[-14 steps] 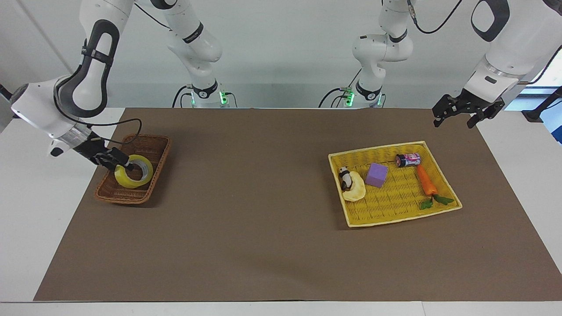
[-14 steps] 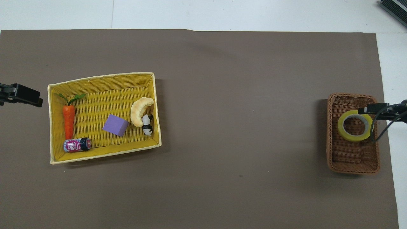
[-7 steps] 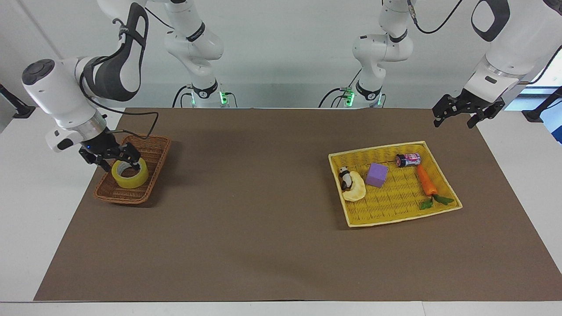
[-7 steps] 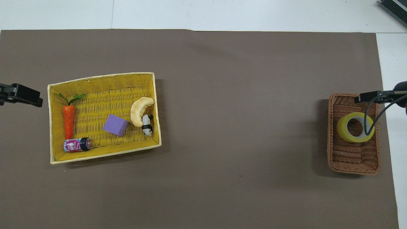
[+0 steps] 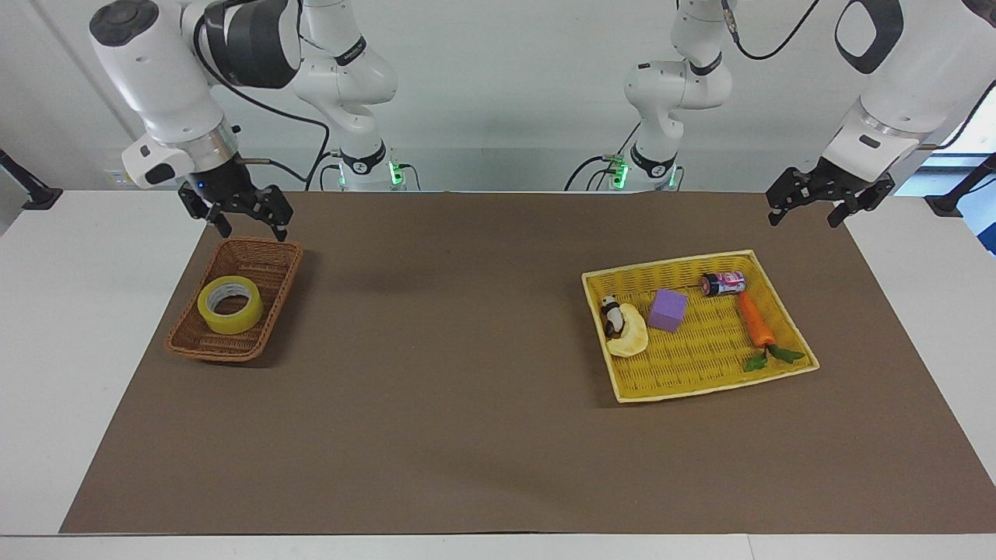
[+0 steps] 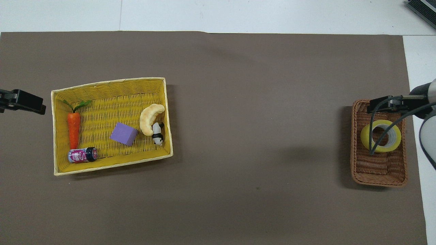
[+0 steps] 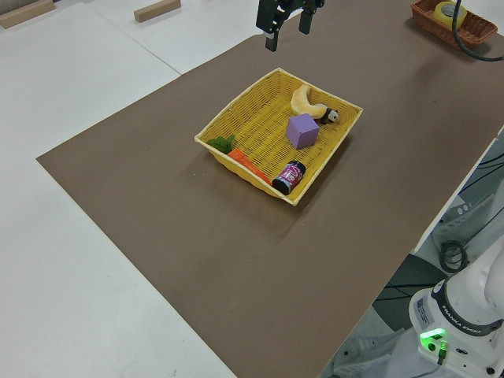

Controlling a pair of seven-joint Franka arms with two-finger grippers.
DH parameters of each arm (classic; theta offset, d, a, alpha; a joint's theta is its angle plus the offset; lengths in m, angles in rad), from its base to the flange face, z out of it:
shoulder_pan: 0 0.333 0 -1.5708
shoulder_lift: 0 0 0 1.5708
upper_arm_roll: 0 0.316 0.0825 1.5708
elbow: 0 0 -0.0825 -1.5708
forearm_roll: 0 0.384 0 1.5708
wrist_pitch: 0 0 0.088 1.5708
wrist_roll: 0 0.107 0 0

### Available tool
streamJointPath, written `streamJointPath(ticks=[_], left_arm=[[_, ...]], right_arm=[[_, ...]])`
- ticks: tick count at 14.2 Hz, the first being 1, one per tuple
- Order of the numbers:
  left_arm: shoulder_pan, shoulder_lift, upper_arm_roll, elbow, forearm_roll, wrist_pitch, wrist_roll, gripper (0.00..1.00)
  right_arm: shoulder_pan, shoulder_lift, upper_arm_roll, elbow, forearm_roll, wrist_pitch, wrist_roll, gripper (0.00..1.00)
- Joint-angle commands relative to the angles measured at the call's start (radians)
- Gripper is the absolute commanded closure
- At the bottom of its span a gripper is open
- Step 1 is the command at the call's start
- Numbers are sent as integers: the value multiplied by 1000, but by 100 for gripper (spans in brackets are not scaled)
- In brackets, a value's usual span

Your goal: Move tape to another basket

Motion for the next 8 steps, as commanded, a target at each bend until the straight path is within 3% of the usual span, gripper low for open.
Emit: streamJointPath(ticks=[1,3,8], left_arm=[[14,-9,-13,1,15,-6,8,0],[14,-9,-13,1,15,-6,8,0],[14,-9,-13,1,15,-6,8,0]], right_arm=[[-3,-2,24,144,-27,-162,54,0],[-5,-40,42,130,-31,-175,58,0],[18,-96,51,-23,-14,-115,96,0]])
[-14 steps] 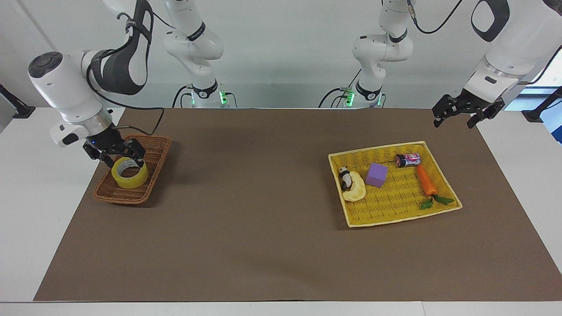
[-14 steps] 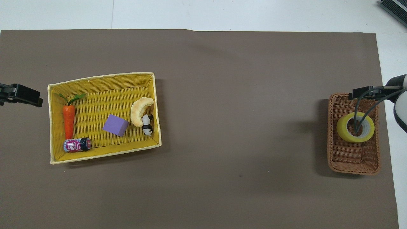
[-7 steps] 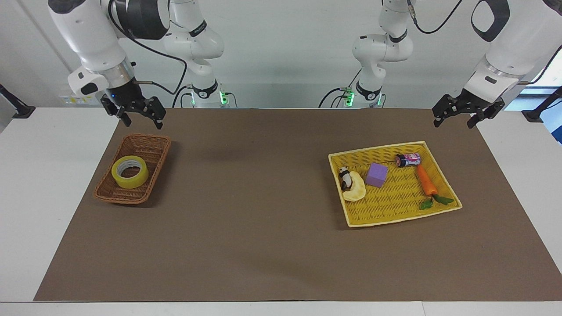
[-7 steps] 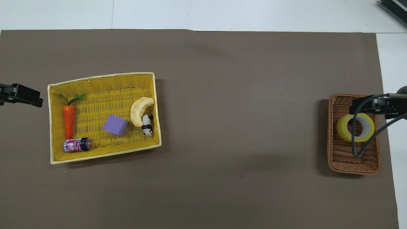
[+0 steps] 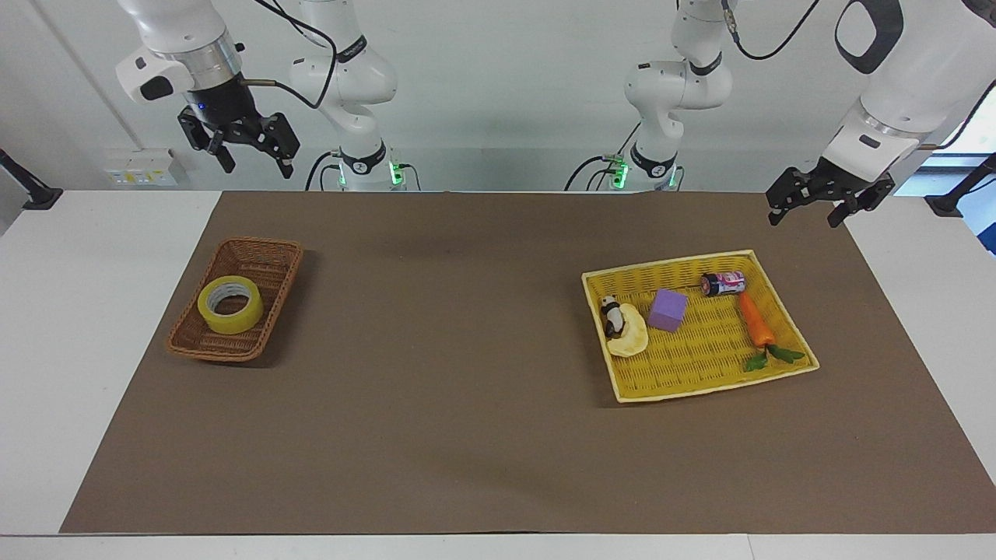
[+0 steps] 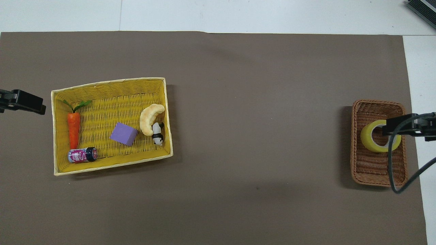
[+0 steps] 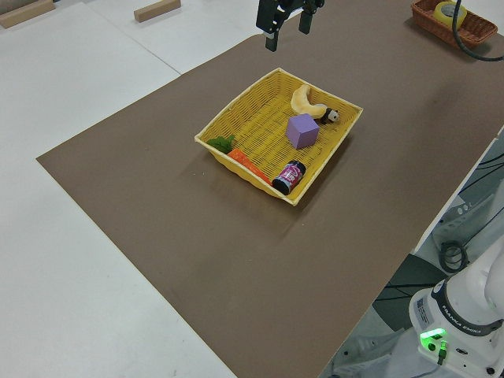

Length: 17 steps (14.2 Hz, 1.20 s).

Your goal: Move tape to another basket

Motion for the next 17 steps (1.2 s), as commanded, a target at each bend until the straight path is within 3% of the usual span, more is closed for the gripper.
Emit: streamJointPath(ticks=[1,8,12,17], left_arm=[[14,-9,-13,1,15,-6,8,0],[14,-11,-13,1,15,-6,8,0],[14,-9,-13,1,15,-6,8,0],[14,-9,-13,1,15,-6,8,0]], right_arm=[[41,-46,11,-85,-13,56,82,0],[16,-17,-4,-44,-5,41,23,0],[-31,44,-11,122,-41,-113,-126,0],[-33,18,-11,51,-27,-12,-115,0]])
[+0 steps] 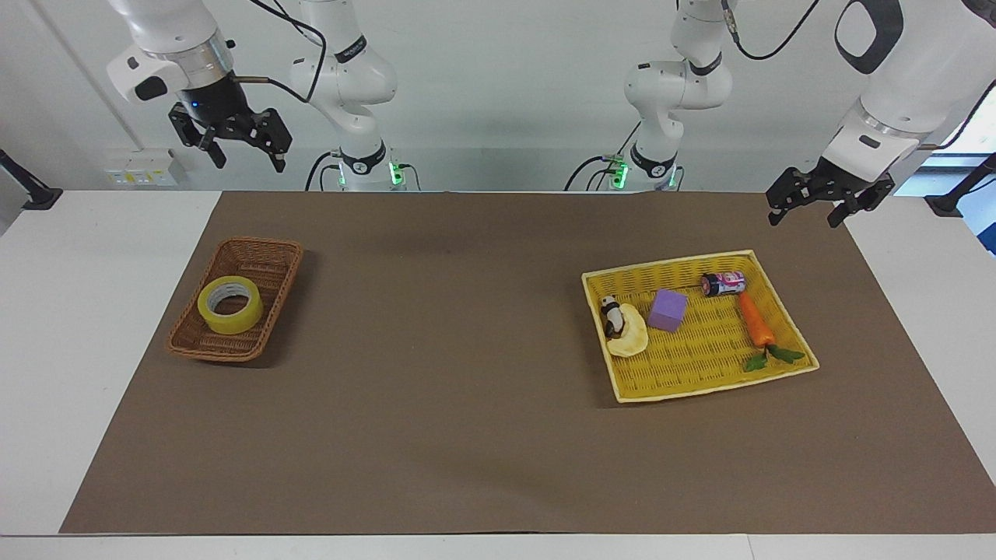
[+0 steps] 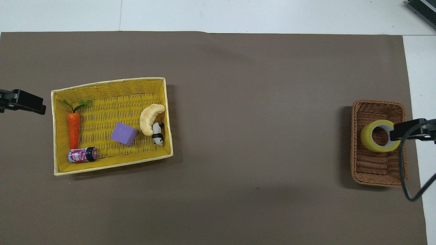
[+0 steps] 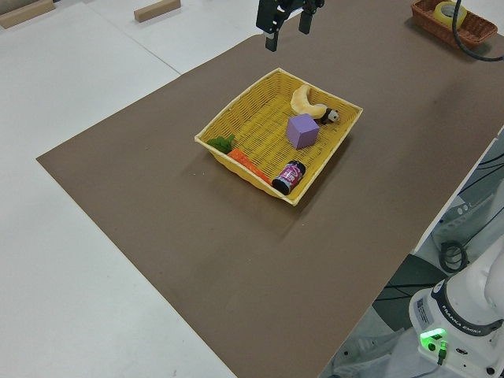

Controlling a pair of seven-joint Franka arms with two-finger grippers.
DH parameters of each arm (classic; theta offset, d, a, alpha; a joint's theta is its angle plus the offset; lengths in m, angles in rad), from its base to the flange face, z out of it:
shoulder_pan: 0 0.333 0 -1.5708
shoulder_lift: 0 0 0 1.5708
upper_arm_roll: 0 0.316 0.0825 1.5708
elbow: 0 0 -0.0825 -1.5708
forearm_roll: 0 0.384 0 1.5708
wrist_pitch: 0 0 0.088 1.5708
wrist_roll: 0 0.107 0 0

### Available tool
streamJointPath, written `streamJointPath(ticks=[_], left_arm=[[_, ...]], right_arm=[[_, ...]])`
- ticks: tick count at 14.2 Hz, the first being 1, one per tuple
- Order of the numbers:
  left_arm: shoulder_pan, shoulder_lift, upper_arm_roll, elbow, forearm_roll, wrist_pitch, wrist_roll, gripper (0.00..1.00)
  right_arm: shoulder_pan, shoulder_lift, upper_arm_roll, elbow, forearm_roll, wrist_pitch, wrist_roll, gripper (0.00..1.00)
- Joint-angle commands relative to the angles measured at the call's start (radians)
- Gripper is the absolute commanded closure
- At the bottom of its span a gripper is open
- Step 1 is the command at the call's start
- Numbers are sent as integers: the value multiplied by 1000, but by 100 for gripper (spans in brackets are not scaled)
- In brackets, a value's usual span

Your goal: Move tape to another basket

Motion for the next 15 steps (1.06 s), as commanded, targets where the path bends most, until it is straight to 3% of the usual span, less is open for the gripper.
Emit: streamJointPath(ticks=[1,4,15], left_arm=[[14,-9,-13,1,15,-6,8,0],[14,-9,-13,1,15,-6,8,0],[14,-9,-13,1,15,-6,8,0]], right_arm=[[-5,0,5,-16,-4,37,-19,0],[-5,-26,5,-61,-4,54,-14,0],[-7,-20,5,-53,-2,65,-23,0]])
